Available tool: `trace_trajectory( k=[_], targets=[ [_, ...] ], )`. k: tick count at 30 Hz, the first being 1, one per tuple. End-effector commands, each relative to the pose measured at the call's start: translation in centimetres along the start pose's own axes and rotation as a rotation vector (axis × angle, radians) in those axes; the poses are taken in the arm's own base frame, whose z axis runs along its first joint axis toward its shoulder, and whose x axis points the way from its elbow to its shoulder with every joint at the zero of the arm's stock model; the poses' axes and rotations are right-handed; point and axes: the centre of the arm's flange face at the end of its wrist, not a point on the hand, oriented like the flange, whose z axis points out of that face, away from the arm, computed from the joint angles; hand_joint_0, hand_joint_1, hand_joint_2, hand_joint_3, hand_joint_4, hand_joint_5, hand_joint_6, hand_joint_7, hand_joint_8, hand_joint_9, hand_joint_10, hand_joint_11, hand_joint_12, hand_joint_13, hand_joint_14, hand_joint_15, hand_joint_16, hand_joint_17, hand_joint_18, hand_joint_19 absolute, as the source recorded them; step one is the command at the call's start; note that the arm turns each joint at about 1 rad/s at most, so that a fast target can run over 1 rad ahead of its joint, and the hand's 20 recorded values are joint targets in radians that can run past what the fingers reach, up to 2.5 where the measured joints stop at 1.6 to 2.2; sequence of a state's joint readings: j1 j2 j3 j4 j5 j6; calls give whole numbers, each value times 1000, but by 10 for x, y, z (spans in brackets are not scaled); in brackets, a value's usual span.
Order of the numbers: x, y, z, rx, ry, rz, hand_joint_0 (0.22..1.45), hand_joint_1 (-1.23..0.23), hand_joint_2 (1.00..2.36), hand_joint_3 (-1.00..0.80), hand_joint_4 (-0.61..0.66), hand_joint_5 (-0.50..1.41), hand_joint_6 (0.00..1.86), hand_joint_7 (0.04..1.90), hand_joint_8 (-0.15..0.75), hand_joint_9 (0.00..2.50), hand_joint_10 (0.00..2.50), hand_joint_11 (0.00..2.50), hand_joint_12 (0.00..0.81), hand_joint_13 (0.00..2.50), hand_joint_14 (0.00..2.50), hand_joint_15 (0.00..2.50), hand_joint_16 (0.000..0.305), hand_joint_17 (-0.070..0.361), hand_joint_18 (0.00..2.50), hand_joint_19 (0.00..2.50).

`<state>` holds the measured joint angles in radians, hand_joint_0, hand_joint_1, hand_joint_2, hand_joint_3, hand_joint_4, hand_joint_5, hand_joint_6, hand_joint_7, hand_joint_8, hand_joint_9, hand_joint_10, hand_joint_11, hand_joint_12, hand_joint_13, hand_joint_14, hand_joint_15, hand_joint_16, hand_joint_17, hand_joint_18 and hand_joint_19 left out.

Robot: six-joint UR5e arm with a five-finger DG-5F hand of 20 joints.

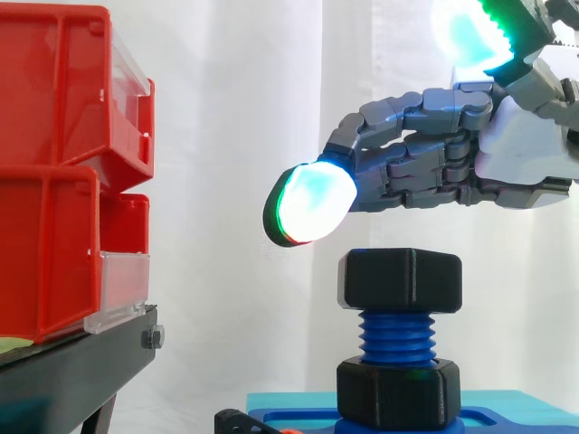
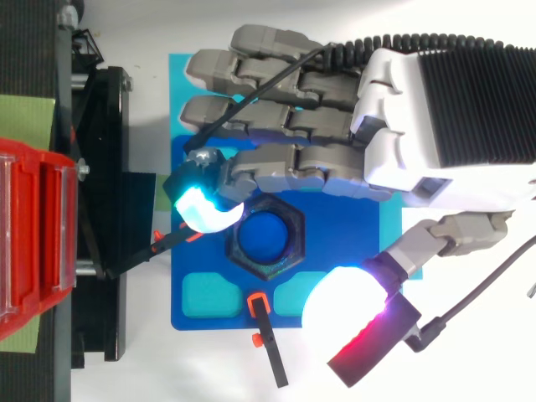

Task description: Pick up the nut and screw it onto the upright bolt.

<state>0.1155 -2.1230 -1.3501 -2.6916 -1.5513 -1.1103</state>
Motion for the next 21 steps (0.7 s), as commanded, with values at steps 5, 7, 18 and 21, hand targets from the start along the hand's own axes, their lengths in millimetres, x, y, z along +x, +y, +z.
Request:
trace_trajectory(
  k=[5,7,18,21],
  targets=[
    [1,-2,0,2,5,-2,474,-31,1000,-500,223,-129,503,811,257,297,0,0,358,100,0,0,58,131,0,0],
    [1,-2,-1,2,6,-2,474,-34,1000,-500,226,-128,503,810,258,300,0,0,358,101,0,0,58,131,0,0],
    [3,2,0,-1,6,-5,474,-41,1000,-500,217,-131,503,781,256,308,0,0,358,107,0,0,58,130,0,0],
    [5,3,1,-5,5,-4,474,-42,1000,-500,218,-132,503,783,256,307,0,0,358,107,0,0,58,130,0,0]
  ],
)
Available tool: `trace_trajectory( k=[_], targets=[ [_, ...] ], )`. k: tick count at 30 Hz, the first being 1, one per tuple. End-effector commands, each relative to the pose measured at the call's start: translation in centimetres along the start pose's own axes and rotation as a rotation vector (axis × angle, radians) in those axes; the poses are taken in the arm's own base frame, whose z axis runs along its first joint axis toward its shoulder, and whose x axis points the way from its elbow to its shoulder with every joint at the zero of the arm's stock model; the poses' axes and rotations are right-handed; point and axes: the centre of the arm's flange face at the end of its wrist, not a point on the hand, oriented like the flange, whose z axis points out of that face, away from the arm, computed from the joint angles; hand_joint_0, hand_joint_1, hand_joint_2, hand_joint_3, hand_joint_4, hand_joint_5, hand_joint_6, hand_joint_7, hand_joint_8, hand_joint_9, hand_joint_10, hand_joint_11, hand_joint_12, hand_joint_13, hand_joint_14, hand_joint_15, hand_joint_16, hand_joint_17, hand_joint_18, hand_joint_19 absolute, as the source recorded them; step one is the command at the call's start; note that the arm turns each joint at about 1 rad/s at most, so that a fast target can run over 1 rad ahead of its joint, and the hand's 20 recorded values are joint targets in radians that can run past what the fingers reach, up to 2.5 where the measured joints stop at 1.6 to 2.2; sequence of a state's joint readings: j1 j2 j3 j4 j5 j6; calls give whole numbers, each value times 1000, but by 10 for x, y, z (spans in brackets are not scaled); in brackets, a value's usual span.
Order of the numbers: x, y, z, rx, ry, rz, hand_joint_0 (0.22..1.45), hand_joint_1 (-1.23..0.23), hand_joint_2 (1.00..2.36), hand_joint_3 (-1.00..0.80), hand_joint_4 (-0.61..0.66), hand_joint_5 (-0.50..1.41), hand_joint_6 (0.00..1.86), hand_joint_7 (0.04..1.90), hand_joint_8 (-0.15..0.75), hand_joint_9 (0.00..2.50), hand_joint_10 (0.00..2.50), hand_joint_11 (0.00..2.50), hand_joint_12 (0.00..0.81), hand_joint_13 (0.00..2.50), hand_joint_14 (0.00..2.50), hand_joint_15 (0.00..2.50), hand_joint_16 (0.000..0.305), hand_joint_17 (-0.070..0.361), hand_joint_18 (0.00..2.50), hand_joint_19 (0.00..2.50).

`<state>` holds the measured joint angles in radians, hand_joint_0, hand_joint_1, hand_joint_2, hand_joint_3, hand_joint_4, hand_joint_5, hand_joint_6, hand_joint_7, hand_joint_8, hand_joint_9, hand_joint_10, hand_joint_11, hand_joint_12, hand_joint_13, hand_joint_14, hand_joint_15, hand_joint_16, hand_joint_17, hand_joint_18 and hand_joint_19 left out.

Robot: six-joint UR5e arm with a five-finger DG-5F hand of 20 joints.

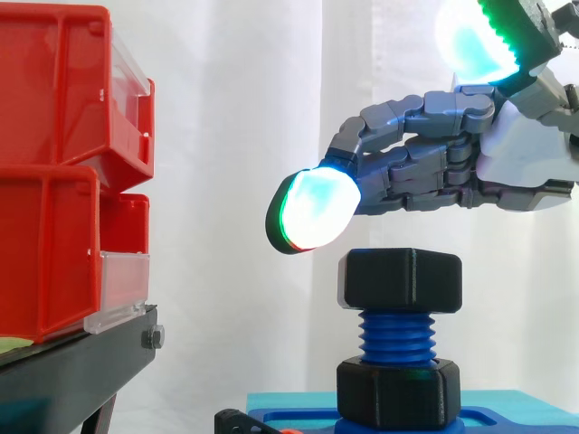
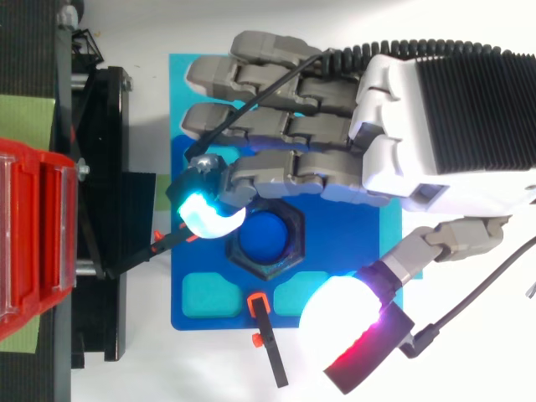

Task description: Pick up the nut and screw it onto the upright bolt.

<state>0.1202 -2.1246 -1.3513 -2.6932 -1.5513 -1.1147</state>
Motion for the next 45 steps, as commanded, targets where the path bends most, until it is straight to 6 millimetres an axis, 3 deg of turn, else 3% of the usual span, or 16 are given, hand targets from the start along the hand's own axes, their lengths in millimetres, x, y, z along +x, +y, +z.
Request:
trace_trajectory(
  k=[1,4,5,8,14,36,45],
  targets=[
    [0,2,1,-2,-3,0,474,-43,1000,-500,222,-132,503,787,257,307,0,0,358,107,0,0,58,130,0,0],
    [4,1,1,-4,-1,-2,474,-43,1000,-500,220,-133,503,789,257,308,0,0,358,109,0,0,57,129,0,0],
    [25,-9,4,5,22,3,474,-43,1000,-500,220,-133,503,788,257,307,0,0,357,109,0,0,57,128,0,0],
    [31,-12,7,-5,12,13,474,-45,1000,-500,219,-133,503,787,257,310,0,0,356,114,0,0,57,128,0,0],
    [13,-5,18,-24,-27,8,473,-46,1000,-500,225,-133,503,793,257,313,0,0,356,123,0,0,56,127,0,0],
    [18,-12,12,-3,26,5,471,-107,1000,-500,256,-120,503,832,269,364,0,0,354,164,0,0,55,124,0,0],
    [15,-17,10,-13,34,4,483,-184,1000,-500,303,-92,503,890,283,499,0,0,327,256,0,0,44,100,58,0]
  ],
)
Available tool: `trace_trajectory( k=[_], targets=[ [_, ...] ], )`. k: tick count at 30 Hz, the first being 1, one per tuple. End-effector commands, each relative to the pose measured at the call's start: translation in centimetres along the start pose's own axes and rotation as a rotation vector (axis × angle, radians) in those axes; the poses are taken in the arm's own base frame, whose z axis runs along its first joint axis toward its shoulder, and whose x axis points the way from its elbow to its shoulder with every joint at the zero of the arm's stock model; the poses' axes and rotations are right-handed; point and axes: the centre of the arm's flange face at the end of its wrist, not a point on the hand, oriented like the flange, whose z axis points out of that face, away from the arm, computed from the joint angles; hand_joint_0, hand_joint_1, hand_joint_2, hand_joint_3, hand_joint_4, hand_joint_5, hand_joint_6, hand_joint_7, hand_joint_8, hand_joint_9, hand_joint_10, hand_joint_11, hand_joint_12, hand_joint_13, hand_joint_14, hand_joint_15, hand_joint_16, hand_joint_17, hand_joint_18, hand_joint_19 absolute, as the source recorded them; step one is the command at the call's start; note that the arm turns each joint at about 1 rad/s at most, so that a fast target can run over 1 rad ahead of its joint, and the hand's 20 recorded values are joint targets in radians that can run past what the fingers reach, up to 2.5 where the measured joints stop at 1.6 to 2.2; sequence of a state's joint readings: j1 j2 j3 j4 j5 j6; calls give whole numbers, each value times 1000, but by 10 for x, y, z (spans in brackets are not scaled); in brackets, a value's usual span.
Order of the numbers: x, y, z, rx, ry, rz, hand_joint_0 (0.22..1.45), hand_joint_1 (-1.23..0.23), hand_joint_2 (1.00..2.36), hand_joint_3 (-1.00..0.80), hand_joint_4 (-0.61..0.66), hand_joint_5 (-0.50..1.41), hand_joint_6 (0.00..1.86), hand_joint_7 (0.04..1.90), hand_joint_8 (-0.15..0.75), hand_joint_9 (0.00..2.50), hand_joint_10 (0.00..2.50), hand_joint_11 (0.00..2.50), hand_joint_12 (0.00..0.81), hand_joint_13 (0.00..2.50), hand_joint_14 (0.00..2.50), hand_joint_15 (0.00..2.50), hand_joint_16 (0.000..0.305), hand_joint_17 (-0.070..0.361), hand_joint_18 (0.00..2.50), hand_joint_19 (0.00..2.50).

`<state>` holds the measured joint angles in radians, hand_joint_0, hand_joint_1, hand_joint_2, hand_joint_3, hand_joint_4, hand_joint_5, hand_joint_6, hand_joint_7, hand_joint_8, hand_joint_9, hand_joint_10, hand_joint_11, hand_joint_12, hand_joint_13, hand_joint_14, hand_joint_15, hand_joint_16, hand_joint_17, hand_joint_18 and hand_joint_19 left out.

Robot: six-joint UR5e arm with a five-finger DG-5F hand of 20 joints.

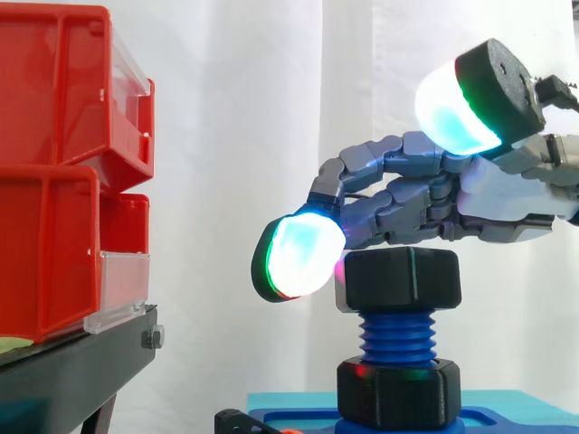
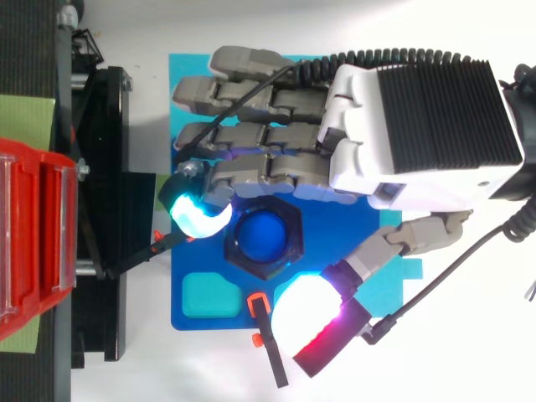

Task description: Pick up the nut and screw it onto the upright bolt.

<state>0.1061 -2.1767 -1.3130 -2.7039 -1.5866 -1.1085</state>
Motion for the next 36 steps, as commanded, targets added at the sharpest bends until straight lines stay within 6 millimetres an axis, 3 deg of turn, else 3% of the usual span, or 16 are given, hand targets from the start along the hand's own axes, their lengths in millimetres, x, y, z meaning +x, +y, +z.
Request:
trace_trajectory(
  k=[1,7,19,20,26,28,33,36],
  targets=[
    [-2,-4,-1,-6,4,-1,487,-197,1000,-500,316,-83,503,904,288,530,0,0,326,277,0,0,43,97,77,0],
    [-7,-10,-3,-4,1,-2,499,-255,1000,-500,333,-48,504,983,293,703,0,0,297,412,0,0,38,86,206,0],
    [-18,-29,-8,-14,-4,-26,509,-289,1000,-500,241,19,503,1218,289,885,0,0,278,516,0,0,33,75,308,0],
    [-24,-38,-11,-12,-2,-42,510,-287,1000,-500,225,29,503,1244,284,901,0,0,275,527,0,0,33,74,314,0],
    [-30,-47,-15,-20,0,-53,516,-286,1000,-500,168,60,502,1307,244,1053,0,0,245,615,0,0,28,63,401,0],
    [-34,-50,-16,-22,-2,-62,520,-292,1000,-500,134,80,501,1364,191,1226,0,0,205,709,0,0,24,54,497,0],
    [-45,-55,-19,-25,-14,-71,524,-306,1000,-500,128,87,500,1407,202,1451,2,41,169,831,0,0,19,43,626,26],
    [-65,-51,-11,-50,-39,-91,517,-260,1000,-500,202,27,504,1239,240,1343,2,83,200,756,0,0,22,49,568,12]
  ],
)
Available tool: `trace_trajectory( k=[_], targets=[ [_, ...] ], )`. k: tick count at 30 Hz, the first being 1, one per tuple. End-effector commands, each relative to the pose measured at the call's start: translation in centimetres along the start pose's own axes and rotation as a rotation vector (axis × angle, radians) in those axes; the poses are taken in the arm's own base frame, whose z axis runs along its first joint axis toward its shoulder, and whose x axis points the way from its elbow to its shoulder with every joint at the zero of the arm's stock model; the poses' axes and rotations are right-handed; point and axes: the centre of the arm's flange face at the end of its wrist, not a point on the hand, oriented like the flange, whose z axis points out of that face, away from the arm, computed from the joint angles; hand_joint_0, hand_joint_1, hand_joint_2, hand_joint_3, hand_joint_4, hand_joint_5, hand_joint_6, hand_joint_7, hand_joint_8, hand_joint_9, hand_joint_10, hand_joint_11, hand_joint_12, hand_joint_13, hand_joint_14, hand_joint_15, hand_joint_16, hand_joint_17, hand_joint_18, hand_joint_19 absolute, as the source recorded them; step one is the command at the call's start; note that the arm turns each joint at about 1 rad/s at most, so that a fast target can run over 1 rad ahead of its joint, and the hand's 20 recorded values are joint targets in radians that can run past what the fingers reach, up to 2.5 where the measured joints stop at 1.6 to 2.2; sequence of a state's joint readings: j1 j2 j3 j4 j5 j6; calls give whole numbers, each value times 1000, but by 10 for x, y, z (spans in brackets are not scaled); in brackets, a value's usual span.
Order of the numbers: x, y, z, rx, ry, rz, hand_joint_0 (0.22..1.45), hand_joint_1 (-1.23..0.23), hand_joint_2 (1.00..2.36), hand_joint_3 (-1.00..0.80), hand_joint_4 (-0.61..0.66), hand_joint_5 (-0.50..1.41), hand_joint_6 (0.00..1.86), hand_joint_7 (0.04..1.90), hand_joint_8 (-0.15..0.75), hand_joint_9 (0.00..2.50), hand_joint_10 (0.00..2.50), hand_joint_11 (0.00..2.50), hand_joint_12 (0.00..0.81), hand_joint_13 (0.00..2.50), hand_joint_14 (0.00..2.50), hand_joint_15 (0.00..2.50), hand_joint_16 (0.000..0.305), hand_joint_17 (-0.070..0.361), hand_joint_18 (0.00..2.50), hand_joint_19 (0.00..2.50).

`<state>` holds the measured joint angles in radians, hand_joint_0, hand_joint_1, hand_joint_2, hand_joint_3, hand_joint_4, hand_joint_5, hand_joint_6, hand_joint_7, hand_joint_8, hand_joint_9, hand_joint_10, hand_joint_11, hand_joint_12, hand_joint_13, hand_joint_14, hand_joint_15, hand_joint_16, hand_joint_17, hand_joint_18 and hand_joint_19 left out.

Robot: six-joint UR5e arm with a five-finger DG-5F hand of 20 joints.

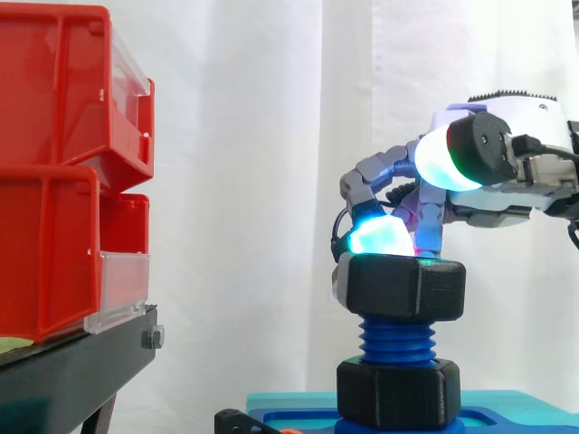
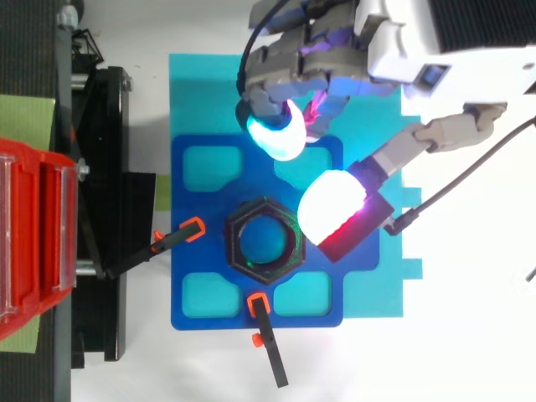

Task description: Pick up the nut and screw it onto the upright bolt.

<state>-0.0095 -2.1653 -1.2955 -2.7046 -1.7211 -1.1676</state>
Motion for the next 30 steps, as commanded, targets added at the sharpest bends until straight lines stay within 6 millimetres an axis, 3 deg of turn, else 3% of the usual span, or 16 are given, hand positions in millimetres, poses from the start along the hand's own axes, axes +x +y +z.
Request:
trace_trajectory(
  k=[1,6,12,21,23,30],
  targets=[
    [-21,2,7,-23,-23,-20,513,-236,1000,-500,269,-12,504,1087,242,1230,0,63,226,685,0,0,27,60,467,8],
    [-33,13,15,-44,-25,-33,493,-188,1000,-500,257,-89,503,851,243,900,0,0,287,458,0,0,36,81,263,0],
    [-24,31,22,-62,-13,-37,473,-126,1000,-500,184,-147,502,665,223,546,0,0,320,241,0,0,47,106,33,0],
    [-2,52,29,-60,0,-9,461,-84,1000,-500,136,-163,501,612,197,398,0,0,328,108,0,0,51,114,0,0],
    [10,51,31,-55,19,7,459,-70,1000,-500,129,-162,501,610,191,372,0,0,330,86,0,0,51,115,0,0],
    [20,54,33,-58,32,39,460,-25,1000,-500,117,-166,501,601,179,287,0,0,329,20,0,0,52,118,0,0]
  ],
)
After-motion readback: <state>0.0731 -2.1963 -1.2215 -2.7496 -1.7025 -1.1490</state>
